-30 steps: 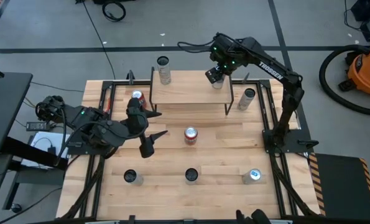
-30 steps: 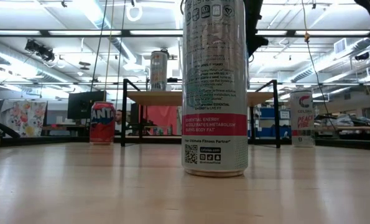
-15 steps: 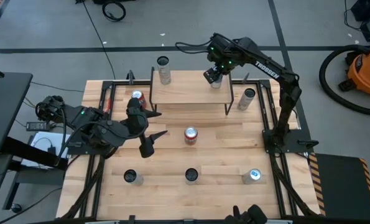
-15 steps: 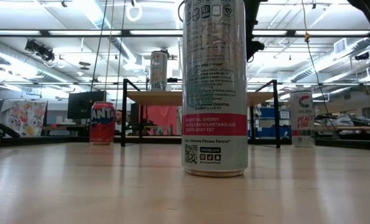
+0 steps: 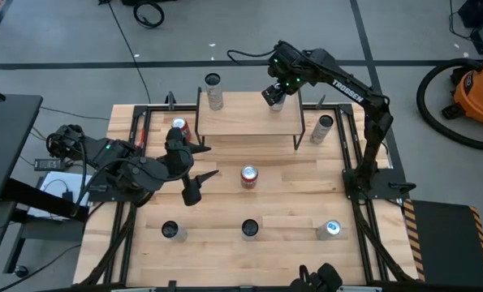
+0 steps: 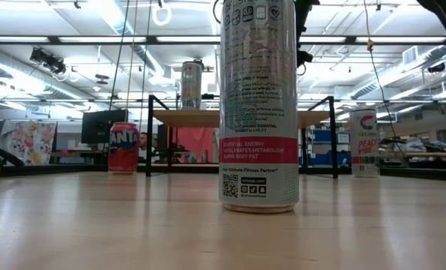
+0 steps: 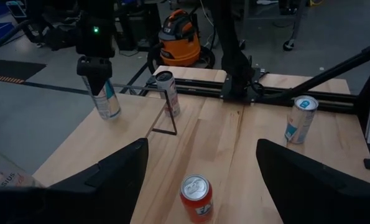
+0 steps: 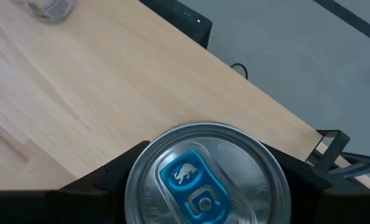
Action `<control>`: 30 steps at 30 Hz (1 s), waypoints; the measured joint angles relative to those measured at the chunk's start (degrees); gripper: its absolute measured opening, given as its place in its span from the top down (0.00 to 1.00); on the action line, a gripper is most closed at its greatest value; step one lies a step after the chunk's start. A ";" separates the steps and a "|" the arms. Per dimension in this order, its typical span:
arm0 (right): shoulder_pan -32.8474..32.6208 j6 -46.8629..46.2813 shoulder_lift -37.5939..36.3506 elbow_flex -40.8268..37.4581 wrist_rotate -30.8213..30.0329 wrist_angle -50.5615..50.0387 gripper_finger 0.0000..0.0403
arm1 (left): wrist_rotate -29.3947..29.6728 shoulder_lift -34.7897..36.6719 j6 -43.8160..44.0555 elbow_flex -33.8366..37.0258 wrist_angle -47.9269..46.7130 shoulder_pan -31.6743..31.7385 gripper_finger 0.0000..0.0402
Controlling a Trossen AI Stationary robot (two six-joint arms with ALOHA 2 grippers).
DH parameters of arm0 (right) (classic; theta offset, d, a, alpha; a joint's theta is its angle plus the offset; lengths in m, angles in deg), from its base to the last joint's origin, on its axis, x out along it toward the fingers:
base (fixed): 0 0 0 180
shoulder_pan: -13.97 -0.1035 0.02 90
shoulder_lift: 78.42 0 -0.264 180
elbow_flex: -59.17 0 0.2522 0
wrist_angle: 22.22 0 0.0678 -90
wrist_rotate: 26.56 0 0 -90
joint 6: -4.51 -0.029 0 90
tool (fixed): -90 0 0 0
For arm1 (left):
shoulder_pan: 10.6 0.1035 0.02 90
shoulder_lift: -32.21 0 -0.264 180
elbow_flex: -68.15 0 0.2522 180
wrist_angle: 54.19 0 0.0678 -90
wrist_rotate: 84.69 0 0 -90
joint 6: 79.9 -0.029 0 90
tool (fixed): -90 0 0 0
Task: Place canned beverage on shelf
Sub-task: Put the top blue soda can on the shelf
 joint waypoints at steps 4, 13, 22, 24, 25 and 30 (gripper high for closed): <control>0.00 -0.04 0.01 -0.02 1.11 -0.30 0.34 | 0.00 0.00 0.00 0.00 0.00 0.00 0.23; 0.00 -0.44 0.01 -0.04 2.26 -0.20 0.33 | 0.00 0.00 0.00 0.00 0.02 0.00 0.23; -0.02 -1.68 0.01 -0.07 4.40 -0.44 0.33 | 0.00 0.00 0.00 0.00 0.02 0.00 0.23; 0.00 -1.70 0.01 -0.07 4.38 -0.88 0.33 | 0.00 0.00 0.00 0.00 0.02 0.00 0.23; -0.02 -1.70 0.01 -0.07 4.27 -1.24 0.33 | 0.00 0.00 0.00 0.00 0.02 0.00 0.23; -0.25 -1.70 0.01 -0.07 4.29 -1.89 0.33 | 0.00 0.00 0.00 0.00 0.03 0.00 0.23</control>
